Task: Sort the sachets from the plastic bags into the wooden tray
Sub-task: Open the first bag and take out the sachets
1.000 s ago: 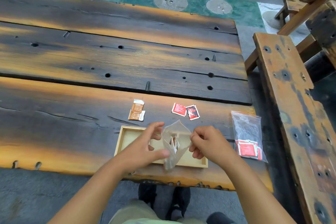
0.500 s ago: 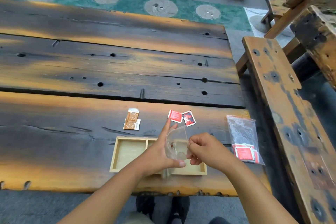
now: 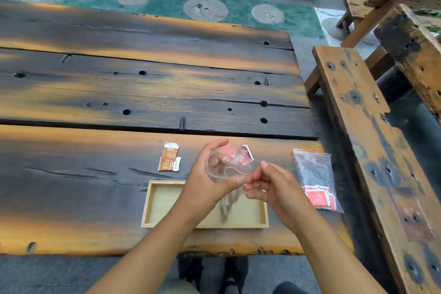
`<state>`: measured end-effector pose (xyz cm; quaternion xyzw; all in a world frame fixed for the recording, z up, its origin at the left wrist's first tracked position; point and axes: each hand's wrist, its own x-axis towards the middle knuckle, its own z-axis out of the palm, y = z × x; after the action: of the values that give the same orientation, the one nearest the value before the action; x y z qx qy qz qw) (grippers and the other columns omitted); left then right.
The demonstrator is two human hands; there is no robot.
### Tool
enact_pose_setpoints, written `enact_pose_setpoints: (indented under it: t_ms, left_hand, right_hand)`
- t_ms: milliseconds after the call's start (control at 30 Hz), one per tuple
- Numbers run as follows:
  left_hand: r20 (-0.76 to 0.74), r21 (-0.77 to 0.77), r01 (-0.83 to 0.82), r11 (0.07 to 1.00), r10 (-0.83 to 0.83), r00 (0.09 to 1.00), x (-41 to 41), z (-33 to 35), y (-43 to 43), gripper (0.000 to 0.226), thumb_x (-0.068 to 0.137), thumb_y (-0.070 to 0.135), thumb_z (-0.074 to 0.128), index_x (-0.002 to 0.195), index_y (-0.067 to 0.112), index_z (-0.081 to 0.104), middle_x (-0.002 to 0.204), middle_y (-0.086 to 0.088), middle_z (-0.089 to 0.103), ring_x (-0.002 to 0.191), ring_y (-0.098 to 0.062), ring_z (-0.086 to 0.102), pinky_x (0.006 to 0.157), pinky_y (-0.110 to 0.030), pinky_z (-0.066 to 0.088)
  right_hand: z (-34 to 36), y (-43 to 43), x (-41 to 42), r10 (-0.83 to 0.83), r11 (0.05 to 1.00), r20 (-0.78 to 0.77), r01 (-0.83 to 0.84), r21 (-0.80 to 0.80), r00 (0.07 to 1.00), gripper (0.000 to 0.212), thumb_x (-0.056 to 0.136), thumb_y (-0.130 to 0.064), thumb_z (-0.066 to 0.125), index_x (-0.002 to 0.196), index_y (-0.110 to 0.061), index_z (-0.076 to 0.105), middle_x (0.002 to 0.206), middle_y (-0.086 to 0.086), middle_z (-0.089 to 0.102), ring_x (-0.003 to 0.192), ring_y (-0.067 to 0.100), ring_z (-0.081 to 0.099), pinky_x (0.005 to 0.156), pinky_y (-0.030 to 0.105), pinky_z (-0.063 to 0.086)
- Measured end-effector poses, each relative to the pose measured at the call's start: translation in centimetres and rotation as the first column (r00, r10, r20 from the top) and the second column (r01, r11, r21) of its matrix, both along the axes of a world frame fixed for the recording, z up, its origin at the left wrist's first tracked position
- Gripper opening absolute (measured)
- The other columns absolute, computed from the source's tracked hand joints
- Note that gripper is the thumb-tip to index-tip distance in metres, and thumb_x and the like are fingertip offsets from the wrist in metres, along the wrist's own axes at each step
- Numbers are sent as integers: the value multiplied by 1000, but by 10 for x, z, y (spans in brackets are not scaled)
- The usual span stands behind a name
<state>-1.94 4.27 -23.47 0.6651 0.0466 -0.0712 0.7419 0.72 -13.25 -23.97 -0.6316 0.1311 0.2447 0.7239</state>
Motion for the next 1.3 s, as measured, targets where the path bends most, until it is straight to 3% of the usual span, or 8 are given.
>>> enact_pose_setpoints:
  t_ms: [133,233,433,567,733,967,1067,1300]
  left_hand:
    - [102,-81,32,996,-24,994,3,42,-2,74,67,17,83,132,25,50,109,-3,72,106,-16,67,83,-22,52]
    - [173,-191,86,978,-52,983,2,71,-12,77,65,15,82,133,21,49,107,-15,67,101,-26,67,85,-34,54]
    - [210,-441,93,893,2,978,22,101,-12,92,60,27,89,140,19,43,115,-25,62,113,-49,58,101,-60,44]
    - [76,-589,-39,808,103,992,35,85,-4,102,55,29,92,142,15,39,116,-23,64,104,-40,66,92,-47,54]
    - [-142,-675,-180,715,114,983,38,46,1,111,57,39,91,147,9,33,131,-21,60,117,-34,62,91,-46,54]
    - [-233,-731,-138,668,-54,971,18,-7,-15,67,46,58,87,102,23,77,117,-9,71,112,-26,66,104,-51,42]
    - [-374,-762,-261,592,-73,925,4,-36,-28,101,52,49,90,139,16,51,134,-19,59,124,-34,57,107,-57,37]
    - [-533,-767,-397,504,-158,831,-20,-89,-59,65,52,41,92,105,8,75,104,-20,70,102,-36,68,99,-58,45]
  right_hand:
    - [-18,6,1,-92,995,30,93,-32,995,27,100,-31,50,110,-11,65,119,15,69,115,29,63,101,51,50]
    - [-13,17,2,-79,968,-74,94,232,994,43,102,-42,45,135,-18,55,142,19,54,130,38,52,108,68,35]
    - [14,28,-11,-21,632,-333,270,726,943,70,94,-64,43,142,-14,52,147,17,50,136,37,45,118,57,23]
    - [21,32,-22,-123,607,-382,374,702,916,81,84,-73,45,127,-8,66,132,19,63,111,35,67,87,47,56]
    - [23,32,-32,-172,656,-403,410,634,899,60,91,-54,48,128,-9,64,126,20,67,109,35,68,80,46,60]
    - [-1,23,-49,-252,712,-503,510,482,827,48,93,-37,55,127,-4,63,121,21,69,94,31,74,66,39,63]
    - [-19,12,-68,-280,728,-546,545,416,790,50,91,-37,57,130,-6,62,123,21,68,96,31,73,69,38,62]
    - [-42,-16,-111,-320,667,-590,619,415,741,49,95,-32,48,135,-5,57,132,22,62,117,36,63,89,50,56]
